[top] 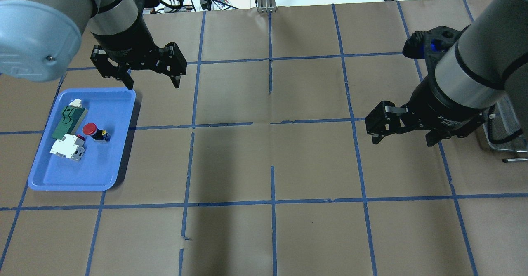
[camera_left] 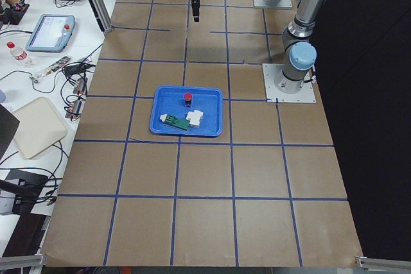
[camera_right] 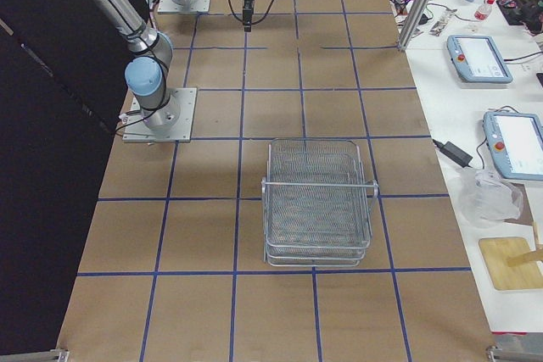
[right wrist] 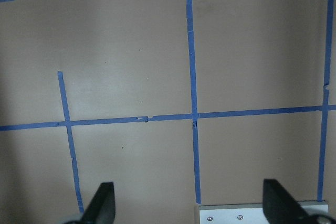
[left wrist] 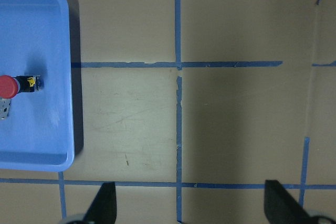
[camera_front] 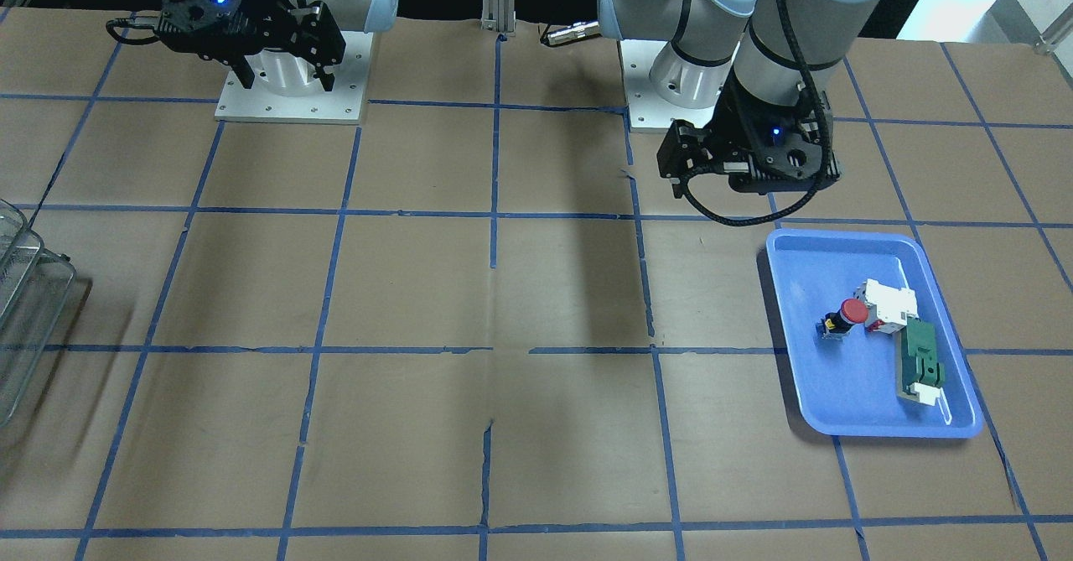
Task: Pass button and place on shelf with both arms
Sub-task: 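Move the left gripper toward the blue tray while the right arm rises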
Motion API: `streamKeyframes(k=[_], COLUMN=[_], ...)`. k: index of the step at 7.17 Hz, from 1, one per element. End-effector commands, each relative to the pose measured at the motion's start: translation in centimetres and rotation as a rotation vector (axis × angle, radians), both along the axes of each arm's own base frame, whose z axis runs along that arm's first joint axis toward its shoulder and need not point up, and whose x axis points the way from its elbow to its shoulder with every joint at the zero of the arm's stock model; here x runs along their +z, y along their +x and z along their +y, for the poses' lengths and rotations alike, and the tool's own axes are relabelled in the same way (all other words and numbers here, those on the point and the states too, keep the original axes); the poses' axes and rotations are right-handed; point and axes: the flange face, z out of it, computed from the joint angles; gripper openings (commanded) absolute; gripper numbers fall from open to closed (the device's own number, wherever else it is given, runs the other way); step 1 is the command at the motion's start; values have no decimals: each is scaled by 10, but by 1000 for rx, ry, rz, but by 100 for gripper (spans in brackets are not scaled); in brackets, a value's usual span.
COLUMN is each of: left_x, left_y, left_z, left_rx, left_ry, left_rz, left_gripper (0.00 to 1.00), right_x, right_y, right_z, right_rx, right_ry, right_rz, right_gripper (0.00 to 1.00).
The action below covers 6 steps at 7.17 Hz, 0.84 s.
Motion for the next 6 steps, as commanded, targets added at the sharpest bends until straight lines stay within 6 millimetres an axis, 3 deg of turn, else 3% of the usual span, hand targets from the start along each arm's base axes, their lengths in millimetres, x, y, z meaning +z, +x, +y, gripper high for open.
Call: streamKeyframes(k=[1,3,5,6], left_x=[-51,-99,-131,-145], left_y=[64,129,181,217], left_z=[-21,-41,-49,-49], left_rx=[32,-43,-89,-87], left_ry=[3,-67,-56,-36], left_rz=[10,9,15,25], left_gripper=[100,100,100,100], right_x=[5,20,8,2], right_y=[0,-8,-12,-10], right_z=[-1,-21,-94,-114], right_rx=[-4,-15,-26,-21], right_ry=[-9,-21,55,76], right_rz=[3,46,55,57], right_gripper=[100,100,100,100])
